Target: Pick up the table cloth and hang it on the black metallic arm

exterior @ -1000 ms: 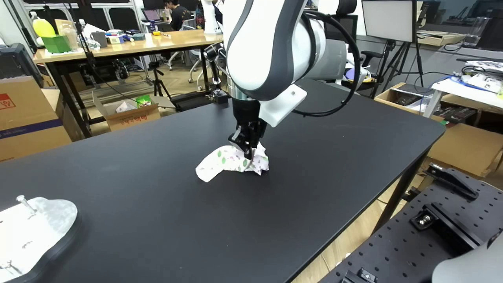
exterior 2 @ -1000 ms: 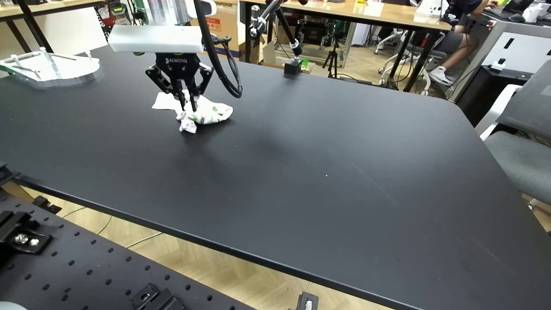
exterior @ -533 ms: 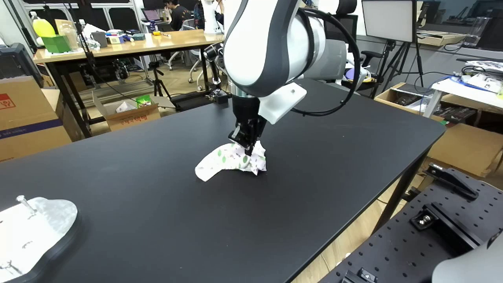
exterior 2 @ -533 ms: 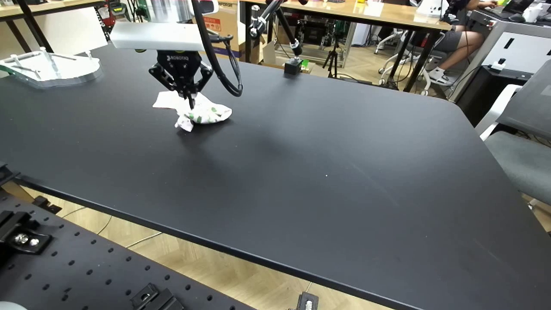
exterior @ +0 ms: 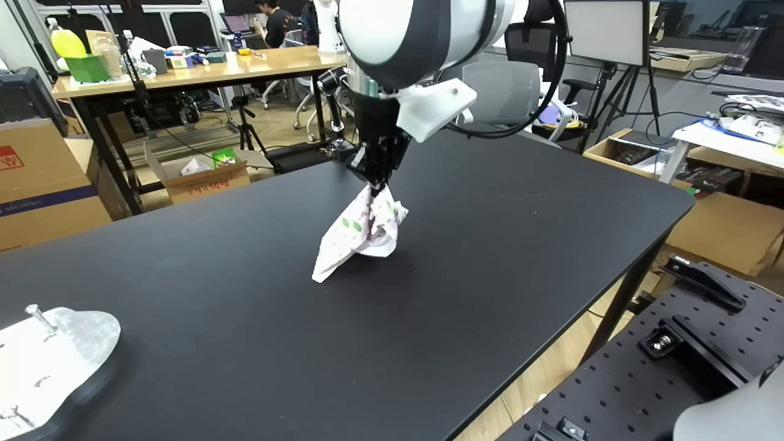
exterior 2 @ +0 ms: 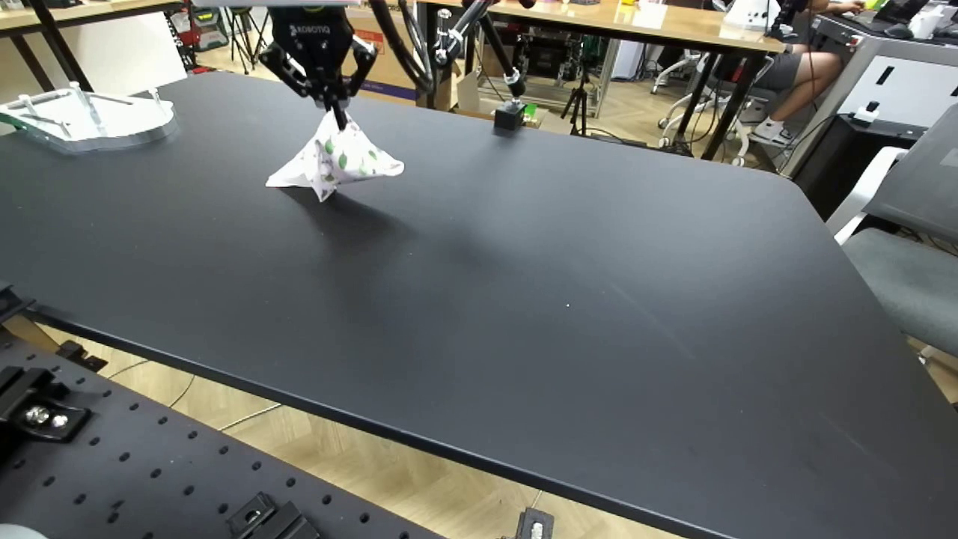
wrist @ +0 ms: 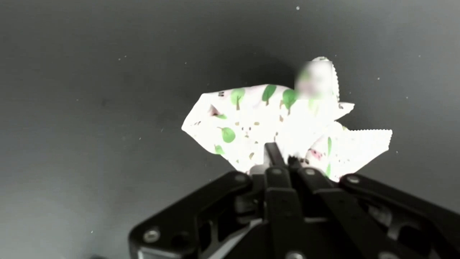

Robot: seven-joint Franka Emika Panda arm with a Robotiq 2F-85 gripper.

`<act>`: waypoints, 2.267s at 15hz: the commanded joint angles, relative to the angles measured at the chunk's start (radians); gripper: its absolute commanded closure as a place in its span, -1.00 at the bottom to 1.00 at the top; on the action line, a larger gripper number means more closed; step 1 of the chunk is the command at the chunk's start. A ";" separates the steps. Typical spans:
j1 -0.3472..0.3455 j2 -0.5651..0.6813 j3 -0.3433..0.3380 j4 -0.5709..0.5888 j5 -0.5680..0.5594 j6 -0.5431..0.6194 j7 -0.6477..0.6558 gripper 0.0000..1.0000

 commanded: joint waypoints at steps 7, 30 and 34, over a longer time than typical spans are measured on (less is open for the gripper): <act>-0.046 -0.305 -0.052 0.042 -0.100 -0.193 -0.014 0.98; -0.103 -0.142 -0.062 0.258 -0.144 -0.256 0.228 0.98; -0.085 -0.095 -0.070 0.279 -0.135 -0.255 0.248 0.98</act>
